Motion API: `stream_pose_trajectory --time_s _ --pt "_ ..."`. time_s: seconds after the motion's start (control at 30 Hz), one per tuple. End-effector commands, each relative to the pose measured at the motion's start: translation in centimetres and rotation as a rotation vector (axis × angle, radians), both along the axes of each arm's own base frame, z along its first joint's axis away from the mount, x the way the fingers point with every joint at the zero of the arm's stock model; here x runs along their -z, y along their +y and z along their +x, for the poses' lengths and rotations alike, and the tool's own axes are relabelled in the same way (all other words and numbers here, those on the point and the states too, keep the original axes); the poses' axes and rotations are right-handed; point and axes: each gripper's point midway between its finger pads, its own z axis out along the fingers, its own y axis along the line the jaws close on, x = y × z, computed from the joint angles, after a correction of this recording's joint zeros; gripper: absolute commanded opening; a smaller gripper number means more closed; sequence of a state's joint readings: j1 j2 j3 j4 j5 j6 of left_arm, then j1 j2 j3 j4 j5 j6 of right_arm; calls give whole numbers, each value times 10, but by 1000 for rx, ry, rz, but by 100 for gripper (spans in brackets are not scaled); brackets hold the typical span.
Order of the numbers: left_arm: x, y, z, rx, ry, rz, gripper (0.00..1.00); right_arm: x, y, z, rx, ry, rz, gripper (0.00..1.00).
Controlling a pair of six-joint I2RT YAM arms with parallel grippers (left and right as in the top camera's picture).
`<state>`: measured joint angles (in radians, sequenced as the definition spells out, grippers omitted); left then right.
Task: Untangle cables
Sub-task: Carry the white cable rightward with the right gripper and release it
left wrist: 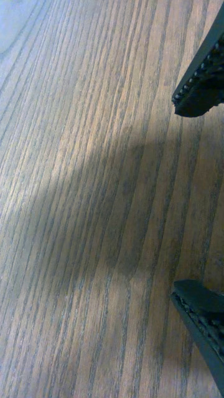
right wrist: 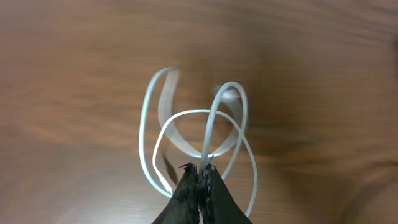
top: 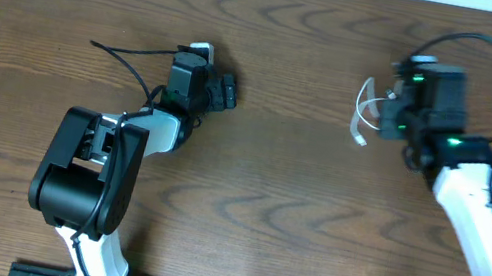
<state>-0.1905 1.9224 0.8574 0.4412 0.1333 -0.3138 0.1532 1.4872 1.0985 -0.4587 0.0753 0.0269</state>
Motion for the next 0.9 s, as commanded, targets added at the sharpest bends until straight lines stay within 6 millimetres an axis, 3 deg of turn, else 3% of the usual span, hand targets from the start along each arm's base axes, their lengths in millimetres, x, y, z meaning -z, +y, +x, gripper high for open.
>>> stream_pose_trajectory --time_s 0.0,0.27,0.5,0.73,0.87 --pt "6 0 -4 10 26 -5 90 -10 -54 5 150 -36 -24 1" --pt "6 0 -4 9 26 -5 89 -21 -153 2 390 -94 -28 1" --pt "6 0 -4 9 26 -5 89 -32 -238 -18 599 -154 -34 1" --pt "6 0 -4 10 26 -5 89 -56 -299 -37 702 -268 64 1" --pt "6 0 -4 10 26 -5 90 -60 -322 -50 759 -293 63 1"
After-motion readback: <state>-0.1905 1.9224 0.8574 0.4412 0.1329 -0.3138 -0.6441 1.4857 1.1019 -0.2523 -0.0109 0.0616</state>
